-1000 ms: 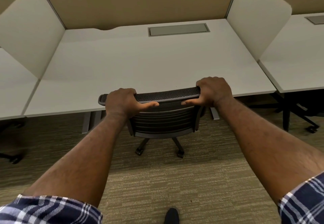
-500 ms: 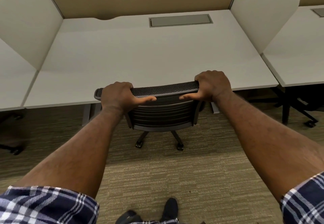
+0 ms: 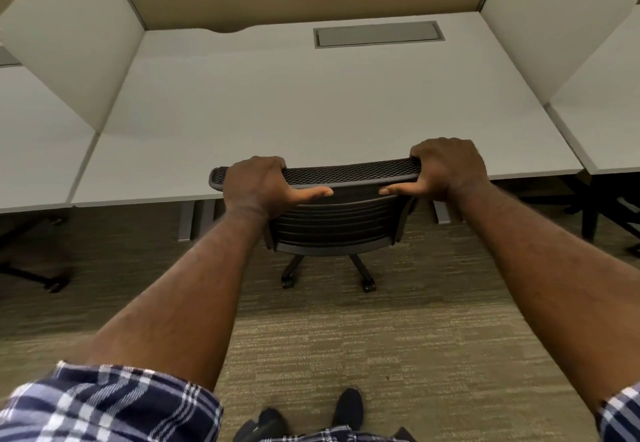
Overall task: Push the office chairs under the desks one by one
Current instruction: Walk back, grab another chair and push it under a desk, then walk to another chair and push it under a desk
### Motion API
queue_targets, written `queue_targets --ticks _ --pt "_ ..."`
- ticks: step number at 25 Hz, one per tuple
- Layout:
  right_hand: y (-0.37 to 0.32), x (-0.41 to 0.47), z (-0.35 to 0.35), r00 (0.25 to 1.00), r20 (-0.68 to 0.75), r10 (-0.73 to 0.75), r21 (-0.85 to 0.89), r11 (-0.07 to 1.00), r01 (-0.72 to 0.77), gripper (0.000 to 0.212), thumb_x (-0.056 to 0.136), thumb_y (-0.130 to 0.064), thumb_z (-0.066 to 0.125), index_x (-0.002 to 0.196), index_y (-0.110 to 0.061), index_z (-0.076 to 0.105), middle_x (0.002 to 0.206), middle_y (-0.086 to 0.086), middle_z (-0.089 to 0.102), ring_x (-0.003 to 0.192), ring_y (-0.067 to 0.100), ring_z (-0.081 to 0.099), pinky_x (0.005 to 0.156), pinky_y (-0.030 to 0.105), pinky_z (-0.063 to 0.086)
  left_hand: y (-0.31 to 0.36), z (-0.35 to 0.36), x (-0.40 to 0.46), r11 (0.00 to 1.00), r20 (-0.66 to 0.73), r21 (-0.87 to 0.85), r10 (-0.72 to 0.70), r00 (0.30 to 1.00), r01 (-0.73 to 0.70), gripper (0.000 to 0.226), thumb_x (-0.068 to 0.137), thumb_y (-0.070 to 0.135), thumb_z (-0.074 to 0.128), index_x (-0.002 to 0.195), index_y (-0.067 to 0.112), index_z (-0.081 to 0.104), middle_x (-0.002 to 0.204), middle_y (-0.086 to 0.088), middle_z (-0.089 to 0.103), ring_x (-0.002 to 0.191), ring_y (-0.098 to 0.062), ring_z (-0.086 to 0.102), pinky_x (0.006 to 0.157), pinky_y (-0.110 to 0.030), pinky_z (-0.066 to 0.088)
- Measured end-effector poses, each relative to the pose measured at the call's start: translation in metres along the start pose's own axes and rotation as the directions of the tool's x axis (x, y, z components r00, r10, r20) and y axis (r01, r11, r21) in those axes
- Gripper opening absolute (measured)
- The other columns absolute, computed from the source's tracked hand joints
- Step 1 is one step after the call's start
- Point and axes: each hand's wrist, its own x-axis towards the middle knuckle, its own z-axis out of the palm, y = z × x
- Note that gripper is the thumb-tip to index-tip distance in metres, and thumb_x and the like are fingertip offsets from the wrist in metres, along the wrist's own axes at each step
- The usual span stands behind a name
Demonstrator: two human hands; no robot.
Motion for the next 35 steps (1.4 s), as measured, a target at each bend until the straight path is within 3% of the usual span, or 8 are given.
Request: queue_targets --ticks 3,7,11,14,16,18,26,35 --pt "0.001 0.0 -0.001 1.0 -0.012 -0.002 0.002 1.0 0.002 0.09 0.041 -0.111 0.02 0.059 -0.025 0.043 0.058 -0.006 0.047 0.053 0.018 0.046 0.056 0.029 0.035 0.001 0.0 0.002 1.0 -0.002 0.004 -0.006 1.0 0.006 0.096 0.041 0.111 0.016 0.059 0.023 0.05 0.052 0.007 0.047 0.049 -0.015 0.046 0.047 -0.026 0.028" --pt "0.002 -0.006 -0.002 0.999 0.025 0.044 0.024 0.999 -0.045 0.096 0.04 -0.111 0.019 0.069 -0.025 0.05 0.069 -0.006 0.051 0.064 0.02 0.052 0.061 0.033 0.046 0.003 0.001 0.001 1.0 0.011 -0.008 -0.009 1.0 0.009 0.098 0.042 0.111 0.017 0.066 0.023 0.053 0.055 0.007 0.049 0.051 -0.013 0.046 0.047 -0.026 0.029" --pt "0.002 -0.015 0.0 0.998 -0.011 0.067 0.032 0.997 -0.067 0.111 0.048 -0.108 0.017 0.094 -0.019 0.063 0.092 0.003 0.064 0.083 0.026 0.057 0.083 0.044 0.051 0.006 0.0 -0.001 1.0 0.018 0.014 -0.003 1.0 0.003 0.098 0.049 0.109 0.02 0.072 0.021 0.058 0.062 0.006 0.055 0.059 -0.015 0.052 0.056 -0.03 0.034" --pt "-0.008 -0.021 -0.002 1.0 -0.008 0.015 0.042 0.999 -0.014 0.126 0.055 -0.105 0.017 0.132 -0.013 0.054 0.128 0.01 0.061 0.119 0.031 0.053 0.115 0.053 0.024 0.001 0.0 -0.015 1.0 -0.003 0.001 0.004 1.0 -0.004 0.105 0.059 0.103 0.027 0.111 0.019 0.062 0.103 -0.002 0.066 0.097 -0.024 0.059 0.083 -0.042 0.042" --pt "-0.023 -0.022 -0.005 0.999 -0.032 -0.036 0.048 0.998 0.038 0.128 0.057 -0.103 0.016 0.142 -0.011 0.044 0.139 0.012 0.054 0.13 0.03 0.047 0.118 0.055 0.015 -0.005 -0.006 -0.028 1.0 -0.025 -0.031 0.004 1.0 -0.005 0.107 0.062 0.099 0.034 0.13 0.019 0.051 0.128 -0.005 0.057 0.118 -0.026 0.05 0.098 -0.047 0.038" --pt "-0.044 -0.019 -0.011 0.994 -0.066 -0.09 0.071 0.993 0.094 0.125 0.061 -0.1 0.02 0.145 -0.009 0.038 0.145 0.014 0.048 0.135 0.029 0.041 0.118 0.056 0.014 -0.015 -0.018 -0.041 0.999 -0.062 -0.048 -0.015 0.998 0.012 0.108 0.063 0.096 0.04 0.137 0.017 0.044 0.14 -0.006 0.049 0.128 -0.026 0.043 0.104 -0.048 0.034" --pt "-0.188 0.0 -0.03 0.926 -0.154 -0.344 -0.004 0.938 0.348 0.124 0.069 -0.096 0.021 0.153 -0.005 0.022 0.158 0.014 0.03 0.148 0.028 0.023 0.119 0.06 0.004 -0.122 -0.057 -0.145 0.974 -0.168 -0.005 -0.223 0.96 0.225 0.113 0.066 0.094 0.04 0.143 0.011 0.039 0.145 -0.01 0.046 0.133 -0.027 0.042 0.107 -0.048 0.038" --pt "-0.44 -0.02 -0.003 0.798 -0.135 -0.587 0.115 0.791 0.601 0.116 0.074 -0.092 0.027 0.154 -0.008 0.021 0.158 0.014 0.03 0.147 0.03 0.023 0.121 0.052 0.011 -0.29 -0.064 -0.339 0.858 -0.212 -0.101 -0.514 0.831 0.504 0.11 0.065 0.089 0.049 0.139 0.008 0.048 0.14 -0.01 0.053 0.132 -0.024 0.045 0.106 -0.046 0.038"
